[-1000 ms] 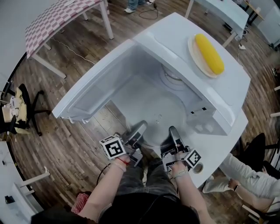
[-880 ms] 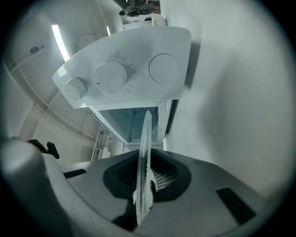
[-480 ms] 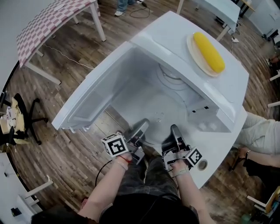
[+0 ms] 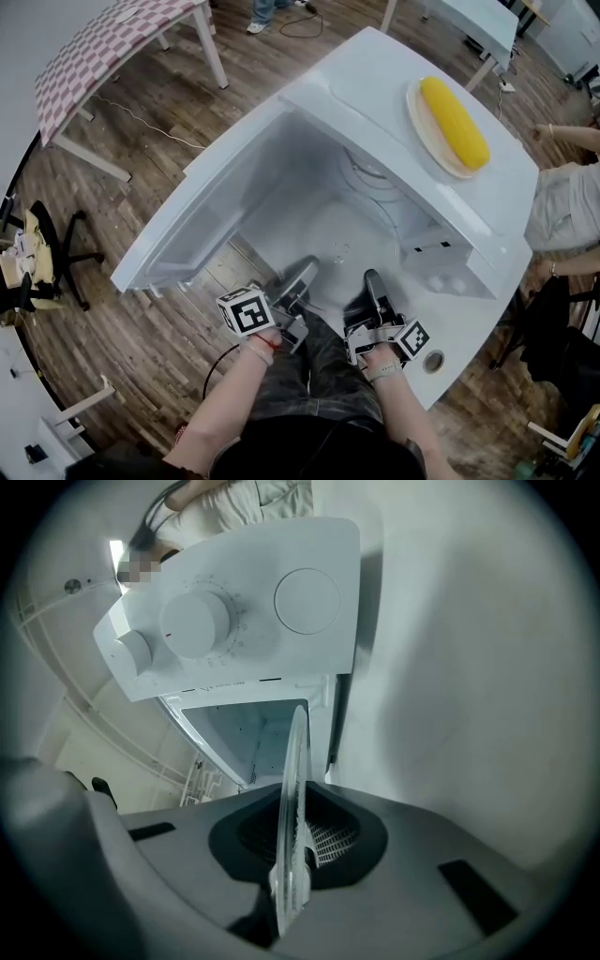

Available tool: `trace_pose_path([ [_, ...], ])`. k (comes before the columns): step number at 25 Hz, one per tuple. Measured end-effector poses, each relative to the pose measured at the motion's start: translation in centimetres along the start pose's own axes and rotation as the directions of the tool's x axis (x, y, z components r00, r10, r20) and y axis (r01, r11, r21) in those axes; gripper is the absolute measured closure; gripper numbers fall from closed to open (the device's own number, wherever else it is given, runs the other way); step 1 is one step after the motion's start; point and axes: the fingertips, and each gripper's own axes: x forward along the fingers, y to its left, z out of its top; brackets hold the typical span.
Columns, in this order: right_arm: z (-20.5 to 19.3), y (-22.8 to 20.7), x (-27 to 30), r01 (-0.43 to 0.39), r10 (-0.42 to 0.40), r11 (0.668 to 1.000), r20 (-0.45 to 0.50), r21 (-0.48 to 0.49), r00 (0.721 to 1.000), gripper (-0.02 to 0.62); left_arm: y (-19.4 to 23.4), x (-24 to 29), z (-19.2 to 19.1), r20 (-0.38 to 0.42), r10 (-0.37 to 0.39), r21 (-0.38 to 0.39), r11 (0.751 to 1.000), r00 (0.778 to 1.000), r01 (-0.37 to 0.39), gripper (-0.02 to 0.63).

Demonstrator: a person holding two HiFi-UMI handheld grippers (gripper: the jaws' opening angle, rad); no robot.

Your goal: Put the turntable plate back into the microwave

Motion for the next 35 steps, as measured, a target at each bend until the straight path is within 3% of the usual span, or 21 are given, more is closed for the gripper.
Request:
trace_pose_path([
  [24, 2.2, 0.0, 4.3, 0.036, -0.036, 0.999, 0.035, -0.008, 0.999, 0.555, 2.0, 3.5, 2.9, 0.033, 0.048, -0.080, 0.996, 0.998, -0.045, 0.557],
  [35, -0.8, 0.5, 4.1, 0.001, -0.005, 0.999, -0.095, -0.045, 0.995, 0.555, 2.6, 5.1, 3.7, 0.052, 0.057, -0.120, 0.992, 0.997, -0.050, 0.557],
])
